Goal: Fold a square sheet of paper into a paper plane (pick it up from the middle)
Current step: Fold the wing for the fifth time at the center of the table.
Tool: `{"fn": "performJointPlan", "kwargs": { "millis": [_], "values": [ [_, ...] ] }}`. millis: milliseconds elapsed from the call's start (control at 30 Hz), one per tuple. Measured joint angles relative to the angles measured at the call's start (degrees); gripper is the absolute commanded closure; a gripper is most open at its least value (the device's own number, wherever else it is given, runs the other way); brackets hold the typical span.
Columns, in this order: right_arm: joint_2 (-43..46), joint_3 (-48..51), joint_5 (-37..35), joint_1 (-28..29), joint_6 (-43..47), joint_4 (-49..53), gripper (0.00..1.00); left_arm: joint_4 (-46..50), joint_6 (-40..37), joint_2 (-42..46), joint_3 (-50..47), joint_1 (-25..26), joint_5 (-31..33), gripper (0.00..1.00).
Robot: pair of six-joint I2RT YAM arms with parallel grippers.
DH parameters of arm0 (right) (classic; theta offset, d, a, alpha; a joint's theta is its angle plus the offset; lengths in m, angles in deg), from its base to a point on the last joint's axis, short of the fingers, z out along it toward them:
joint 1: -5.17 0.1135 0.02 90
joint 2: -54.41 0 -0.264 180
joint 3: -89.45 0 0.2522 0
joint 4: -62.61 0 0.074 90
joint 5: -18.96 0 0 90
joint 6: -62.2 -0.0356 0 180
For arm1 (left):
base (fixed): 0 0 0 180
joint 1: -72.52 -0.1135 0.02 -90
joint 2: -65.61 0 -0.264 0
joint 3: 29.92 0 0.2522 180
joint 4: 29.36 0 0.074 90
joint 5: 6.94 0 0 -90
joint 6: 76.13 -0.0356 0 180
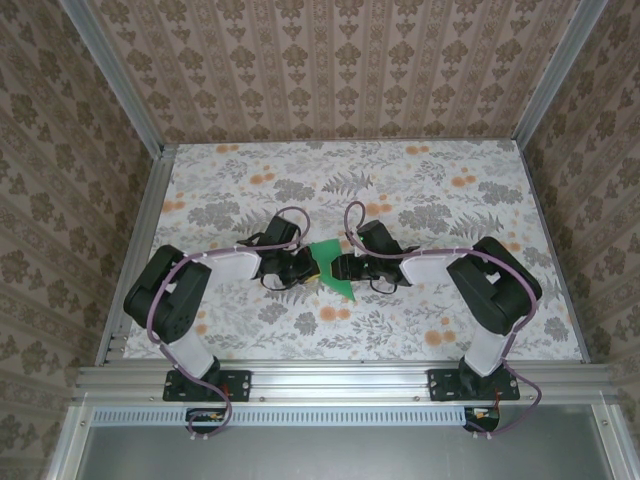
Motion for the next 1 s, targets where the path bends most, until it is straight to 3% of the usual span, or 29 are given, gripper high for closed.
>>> {"fn": "performJointPlan", "kwargs": {
  "millis": [200,400,667,1000],
  "values": [
    [6.5,5.0,-3.3,0.3,5.3,-2.1,0.49,4.9,-0.2,0.9,1.7,0.5,2.3,1.00],
    [12.7,8.6,-9.2,5.2,14.4,-4.7,0.49,9.6,-0.2,1.6,4.5,0.7,3.9,1.00],
    [12.0,10.0,-16.4,12.2,23.7,-9.3,0.51,13.0,0.2,1.9,6.5,0.7,4.5,1.00],
    [3.3,10.9,-25.0,19.6,32.7,-17.4,0.54,14.1,1.7,1.9,6.7,0.7,4.2,1.00]
  ]
}}
